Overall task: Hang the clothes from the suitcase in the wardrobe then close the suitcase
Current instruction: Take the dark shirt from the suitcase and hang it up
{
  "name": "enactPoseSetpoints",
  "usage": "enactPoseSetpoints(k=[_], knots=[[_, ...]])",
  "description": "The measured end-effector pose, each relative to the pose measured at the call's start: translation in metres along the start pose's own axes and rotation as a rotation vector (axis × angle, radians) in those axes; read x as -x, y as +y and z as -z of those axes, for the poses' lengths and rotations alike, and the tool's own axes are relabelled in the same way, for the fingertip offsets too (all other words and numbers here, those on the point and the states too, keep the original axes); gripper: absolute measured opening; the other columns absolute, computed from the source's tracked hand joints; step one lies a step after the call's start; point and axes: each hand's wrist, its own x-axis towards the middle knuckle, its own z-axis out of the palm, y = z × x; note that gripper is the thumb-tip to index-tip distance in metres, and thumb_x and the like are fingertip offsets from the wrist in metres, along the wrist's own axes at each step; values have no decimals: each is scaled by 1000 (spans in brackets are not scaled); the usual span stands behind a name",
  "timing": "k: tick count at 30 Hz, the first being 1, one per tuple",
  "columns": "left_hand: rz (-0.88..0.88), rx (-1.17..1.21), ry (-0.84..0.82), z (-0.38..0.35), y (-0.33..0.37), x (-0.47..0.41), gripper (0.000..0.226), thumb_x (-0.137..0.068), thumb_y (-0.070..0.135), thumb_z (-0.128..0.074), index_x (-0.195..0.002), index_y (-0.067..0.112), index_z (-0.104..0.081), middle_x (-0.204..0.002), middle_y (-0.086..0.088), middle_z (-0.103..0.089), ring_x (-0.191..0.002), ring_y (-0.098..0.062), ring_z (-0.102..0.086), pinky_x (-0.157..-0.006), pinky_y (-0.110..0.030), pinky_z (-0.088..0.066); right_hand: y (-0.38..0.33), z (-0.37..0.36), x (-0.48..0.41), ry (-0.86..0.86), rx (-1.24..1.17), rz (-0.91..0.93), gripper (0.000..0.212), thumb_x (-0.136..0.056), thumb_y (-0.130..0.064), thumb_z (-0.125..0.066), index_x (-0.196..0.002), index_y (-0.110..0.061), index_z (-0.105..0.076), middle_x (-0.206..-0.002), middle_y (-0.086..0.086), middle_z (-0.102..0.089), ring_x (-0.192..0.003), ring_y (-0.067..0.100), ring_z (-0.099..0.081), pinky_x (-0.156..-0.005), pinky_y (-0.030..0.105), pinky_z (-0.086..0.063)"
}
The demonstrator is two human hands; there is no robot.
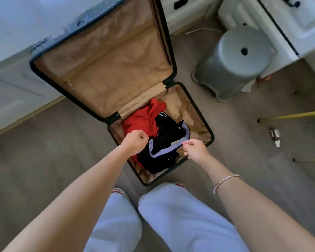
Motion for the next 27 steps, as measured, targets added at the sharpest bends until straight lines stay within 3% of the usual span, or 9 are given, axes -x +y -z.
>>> enactPoseSetpoints(k=[3,5,7,9,12,16,18,22,27], knots=[[89,66,35,-35,-38,-49,30,-96,23,-47,-122,15,-60,-105,-2,-63,-90,-19,-58,-80,-30,-47,27,-42,-55,-67,-88,-145,37,-98,-15,-46,-117,16,-52,-83,16,-46,-72,25,-46,-68,33,-40],[110,122,22,-55,-54,-77,33,-96,25,-51,-127,15,-55,-95,3,-59,-86,-17,-56,-80,-31,-47,37,-66,-82,-101,-211,-238,42,-99,-25,-50,-132,1,-49,-106,17,-58,-92,26,-60,-80,34,-50],[124,158,-13,-72,-64,-101,39,-95,28,-56,-131,14,-51,-113,-2,-60,-106,-22,-57,-82,-27,-42,41,-83,-104,-124,-365,-314,50,-97,-29,-53,-140,-6,-42,-129,18,-54,-115,30,-57,-92,36,-50],[87,151,-41,-88,-70,-127,24,-92,28,-60,-112,15,-58,-111,-3,-59,-112,-27,-57,-81,-26,-39,45,-95,-128,-80,-453,-323,47,-96,-28,-56,-135,-4,-48,-131,19,-55,-118,33,-57,-94,39,-50],[32,90,-69,-100,-70,-146,16,-95,20,-53,-79,16,-49,-78,2,-51,-85,-23,-54,-74,-29,-38,47,-100,-146,55,-407,-263,33,-94,-24,-58,-103,7,-64,-103,26,-66,-96,36,-64,-96,51,-49],[116,332,-119,-92,-46,-134,15,-99,18,-36,-87,14,-44,-82,0,-48,-75,-13,-47,-75,-27,-40,42,-96,-141,53,-408,-302,40,-92,-21,-59,-117,10,-57,-117,29,-60,-109,41,-58,-99,53,-46],[193,522,-171,-83,-28,-118,18,-99,21,-34,-103,12,-49,-105,-10,-58,-96,-23,-57,-92,-37,-47,38,-91,-125,39,-467,-325,37,-91,-22,-62,-111,8,-57,-120,27,-59,-101,38,-60,-95,49,-51],[283,732,-322,-62,12,-78,26,-97,22,-38,-115,9,-53,-114,-16,-62,-103,-32,-62,-93,-46,-49,31,-84,-87,7,-649,-415,43,-84,-22,-69,-121,-14,-49,-121,9,-58,-100,25,-59,-56,31,-56],[204,637,-423,-21,68,-1,31,-86,36,-66,-103,10,-62,-105,-14,-69,-94,-28,-69,-84,-40,-56,-9,-40,-13,14,-733,-409,28,-93,-8,-53,-120,-14,-52,-115,13,-64,-94,27,-62,-53,28,-51]])
